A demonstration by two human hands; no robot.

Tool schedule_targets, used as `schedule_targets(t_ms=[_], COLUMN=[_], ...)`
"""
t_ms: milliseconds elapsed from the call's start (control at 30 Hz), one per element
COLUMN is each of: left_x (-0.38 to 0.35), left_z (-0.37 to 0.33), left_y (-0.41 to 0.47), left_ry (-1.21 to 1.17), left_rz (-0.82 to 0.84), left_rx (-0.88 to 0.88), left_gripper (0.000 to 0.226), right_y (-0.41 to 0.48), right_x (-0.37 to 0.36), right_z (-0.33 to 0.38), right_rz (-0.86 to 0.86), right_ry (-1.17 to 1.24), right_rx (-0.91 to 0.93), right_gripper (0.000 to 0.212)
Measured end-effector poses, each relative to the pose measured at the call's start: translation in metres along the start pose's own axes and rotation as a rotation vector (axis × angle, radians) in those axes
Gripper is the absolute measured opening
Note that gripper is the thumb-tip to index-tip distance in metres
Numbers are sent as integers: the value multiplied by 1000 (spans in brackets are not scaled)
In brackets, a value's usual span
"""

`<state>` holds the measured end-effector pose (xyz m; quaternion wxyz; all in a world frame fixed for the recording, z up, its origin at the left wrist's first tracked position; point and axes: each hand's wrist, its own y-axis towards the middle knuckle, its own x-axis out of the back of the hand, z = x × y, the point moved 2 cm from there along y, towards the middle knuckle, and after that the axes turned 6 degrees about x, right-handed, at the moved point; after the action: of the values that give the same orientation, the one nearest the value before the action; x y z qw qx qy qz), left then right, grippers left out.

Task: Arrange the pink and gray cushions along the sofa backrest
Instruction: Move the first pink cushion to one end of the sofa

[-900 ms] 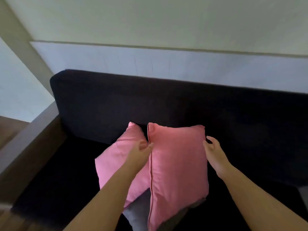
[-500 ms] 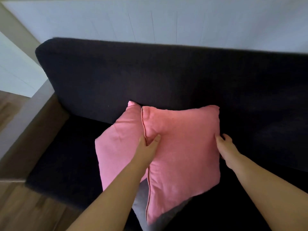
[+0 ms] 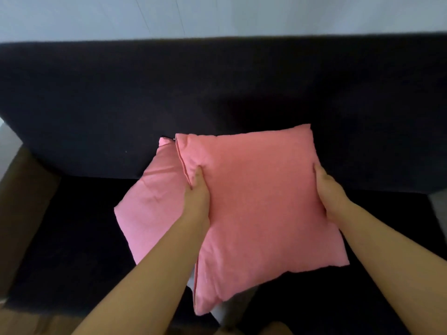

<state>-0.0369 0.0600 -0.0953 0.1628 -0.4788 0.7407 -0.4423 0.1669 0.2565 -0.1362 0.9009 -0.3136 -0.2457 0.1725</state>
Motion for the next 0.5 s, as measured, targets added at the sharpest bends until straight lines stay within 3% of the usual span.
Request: schedule_targets(t_ms=[233,400,500], left_x=[-52,-104,-141], left_z=[-40,-15,8], left_y=[-48,-76,-84], left_ry=[151,180,203], left_rz=[169,261,351], left_rx=[-261,-179,-89], left_gripper=[78,85,82], right_y=[-53,-74,-73], right_x=[74,151,187], right_z=[-23,-41,-53], right_rz=[-249,-479,-489], right_ry=[204,272,261], right_rx=[-33,-38,-55], right_gripper=[92,84,85])
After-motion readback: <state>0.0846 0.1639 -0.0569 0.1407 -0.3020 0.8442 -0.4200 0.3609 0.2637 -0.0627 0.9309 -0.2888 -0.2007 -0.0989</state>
